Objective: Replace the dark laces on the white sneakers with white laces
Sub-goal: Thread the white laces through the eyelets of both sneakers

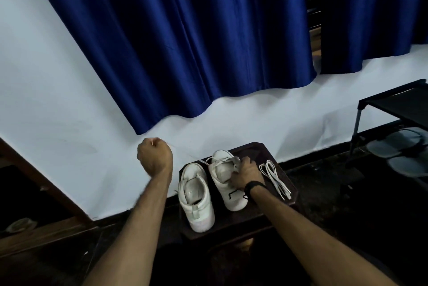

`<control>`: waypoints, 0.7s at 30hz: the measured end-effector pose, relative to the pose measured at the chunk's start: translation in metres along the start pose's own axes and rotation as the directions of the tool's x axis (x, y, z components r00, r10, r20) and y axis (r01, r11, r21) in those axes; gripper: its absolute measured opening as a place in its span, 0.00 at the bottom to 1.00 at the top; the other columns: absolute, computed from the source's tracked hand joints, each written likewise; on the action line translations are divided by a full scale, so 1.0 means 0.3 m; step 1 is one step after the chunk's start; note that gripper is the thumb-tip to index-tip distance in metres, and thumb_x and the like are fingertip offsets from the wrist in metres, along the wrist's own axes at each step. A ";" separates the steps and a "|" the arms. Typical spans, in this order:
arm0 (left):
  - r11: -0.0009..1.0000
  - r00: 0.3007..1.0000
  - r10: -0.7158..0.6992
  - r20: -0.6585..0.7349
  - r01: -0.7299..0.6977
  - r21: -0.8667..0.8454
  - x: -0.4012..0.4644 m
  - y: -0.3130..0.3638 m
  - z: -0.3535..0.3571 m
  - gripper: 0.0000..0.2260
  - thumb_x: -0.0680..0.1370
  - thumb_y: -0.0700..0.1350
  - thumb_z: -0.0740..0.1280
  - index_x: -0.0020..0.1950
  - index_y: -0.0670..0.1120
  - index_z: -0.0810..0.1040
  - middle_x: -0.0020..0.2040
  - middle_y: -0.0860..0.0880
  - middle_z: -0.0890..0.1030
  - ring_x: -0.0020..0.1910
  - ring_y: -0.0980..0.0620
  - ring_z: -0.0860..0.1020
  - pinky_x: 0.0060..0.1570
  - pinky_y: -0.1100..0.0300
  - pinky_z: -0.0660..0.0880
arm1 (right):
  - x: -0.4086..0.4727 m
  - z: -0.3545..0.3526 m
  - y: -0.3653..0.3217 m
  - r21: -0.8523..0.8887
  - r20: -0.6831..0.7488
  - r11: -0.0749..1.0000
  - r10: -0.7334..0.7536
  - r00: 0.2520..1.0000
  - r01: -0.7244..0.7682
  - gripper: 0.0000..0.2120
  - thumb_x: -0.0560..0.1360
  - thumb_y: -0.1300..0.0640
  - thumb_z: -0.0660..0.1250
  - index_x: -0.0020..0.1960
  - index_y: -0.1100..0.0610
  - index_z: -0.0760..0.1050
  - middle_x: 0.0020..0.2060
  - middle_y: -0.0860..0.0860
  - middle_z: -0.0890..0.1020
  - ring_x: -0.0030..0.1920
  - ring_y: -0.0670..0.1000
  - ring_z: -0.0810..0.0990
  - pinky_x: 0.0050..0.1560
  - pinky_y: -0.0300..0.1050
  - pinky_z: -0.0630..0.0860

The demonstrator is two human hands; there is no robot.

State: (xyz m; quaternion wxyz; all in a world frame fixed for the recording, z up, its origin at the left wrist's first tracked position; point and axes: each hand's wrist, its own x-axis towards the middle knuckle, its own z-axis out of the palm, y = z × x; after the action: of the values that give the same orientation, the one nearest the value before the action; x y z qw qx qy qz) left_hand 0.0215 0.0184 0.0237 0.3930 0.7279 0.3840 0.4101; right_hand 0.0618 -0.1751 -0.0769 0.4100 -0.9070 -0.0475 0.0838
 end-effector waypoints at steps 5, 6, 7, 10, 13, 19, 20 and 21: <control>0.723 0.858 0.343 0.382 -0.501 0.476 -0.105 -0.110 0.065 0.30 0.74 0.55 0.69 0.71 0.42 0.69 0.71 0.41 0.71 0.71 0.43 0.67 0.70 0.49 0.58 | 0.034 -0.059 0.059 -0.140 0.091 0.988 0.073 0.993 -0.060 0.34 0.73 0.29 0.55 0.61 0.57 0.73 0.58 0.60 0.79 0.60 0.59 0.78 0.58 0.50 0.73; 0.693 0.786 0.375 0.491 -0.590 0.414 -0.134 -0.117 0.098 0.32 0.74 0.56 0.69 0.73 0.42 0.67 0.71 0.42 0.71 0.70 0.43 0.68 0.71 0.50 0.58 | 0.038 -0.077 0.065 -0.133 0.069 0.990 0.046 0.997 -0.036 0.34 0.73 0.28 0.54 0.57 0.56 0.77 0.56 0.60 0.81 0.59 0.59 0.78 0.57 0.50 0.73; 0.667 0.725 0.367 0.583 -0.642 0.378 -0.165 -0.121 0.129 0.33 0.74 0.57 0.68 0.73 0.42 0.66 0.69 0.43 0.73 0.69 0.43 0.70 0.71 0.51 0.60 | 0.046 -0.093 0.070 -0.094 0.030 0.996 0.005 1.000 -0.002 0.30 0.75 0.30 0.55 0.53 0.55 0.79 0.53 0.59 0.82 0.57 0.60 0.79 0.55 0.49 0.74; 0.585 0.678 0.293 0.674 -0.685 0.435 -0.257 -0.158 0.199 0.25 0.74 0.56 0.65 0.65 0.43 0.69 0.62 0.42 0.78 0.62 0.41 0.74 0.66 0.50 0.65 | 0.070 -0.147 0.069 0.144 -0.130 0.984 -0.087 0.988 0.105 0.16 0.79 0.43 0.60 0.43 0.52 0.81 0.46 0.56 0.84 0.51 0.58 0.81 0.44 0.43 0.72; 0.587 0.758 0.287 0.585 -0.622 0.518 -0.318 -0.202 0.219 0.14 0.75 0.49 0.60 0.57 0.44 0.73 0.56 0.43 0.82 0.58 0.43 0.78 0.67 0.48 0.64 | 0.085 -0.216 0.049 0.366 -0.263 0.910 -0.098 0.960 0.193 0.13 0.78 0.49 0.64 0.38 0.51 0.82 0.36 0.50 0.83 0.43 0.53 0.80 0.44 0.43 0.71; 0.550 0.804 0.302 0.512 -0.585 0.595 -0.327 -0.207 0.273 0.12 0.74 0.45 0.60 0.54 0.43 0.76 0.50 0.45 0.84 0.53 0.45 0.81 0.74 0.42 0.48 | 0.054 -0.230 0.104 0.590 -0.316 0.760 -0.091 0.944 0.271 0.11 0.72 0.49 0.67 0.33 0.48 0.82 0.37 0.43 0.81 0.43 0.51 0.78 0.49 0.56 0.73; 0.554 0.810 0.303 0.501 -0.578 0.599 -0.325 -0.209 0.277 0.12 0.74 0.45 0.60 0.53 0.43 0.76 0.49 0.45 0.84 0.52 0.45 0.82 0.74 0.42 0.49 | 0.046 -0.226 0.114 0.590 -0.257 0.776 -0.081 0.963 0.223 0.11 0.71 0.47 0.66 0.32 0.49 0.82 0.36 0.43 0.81 0.42 0.50 0.78 0.49 0.56 0.71; 0.559 0.818 0.297 0.492 -0.567 0.605 -0.326 -0.207 0.276 0.11 0.74 0.45 0.60 0.52 0.43 0.76 0.48 0.45 0.84 0.50 0.44 0.82 0.74 0.43 0.51 | 0.035 -0.226 0.118 0.599 -0.195 0.777 -0.091 0.977 0.192 0.13 0.71 0.49 0.65 0.31 0.52 0.81 0.33 0.44 0.81 0.39 0.49 0.77 0.47 0.52 0.70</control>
State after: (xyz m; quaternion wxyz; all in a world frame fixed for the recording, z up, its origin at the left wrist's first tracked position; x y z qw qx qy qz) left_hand 0.0450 -0.0644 -0.0897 0.0138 0.9524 0.2477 0.1773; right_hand 0.0856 -0.2468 -0.0606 0.6901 -0.7217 -0.0541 -0.0072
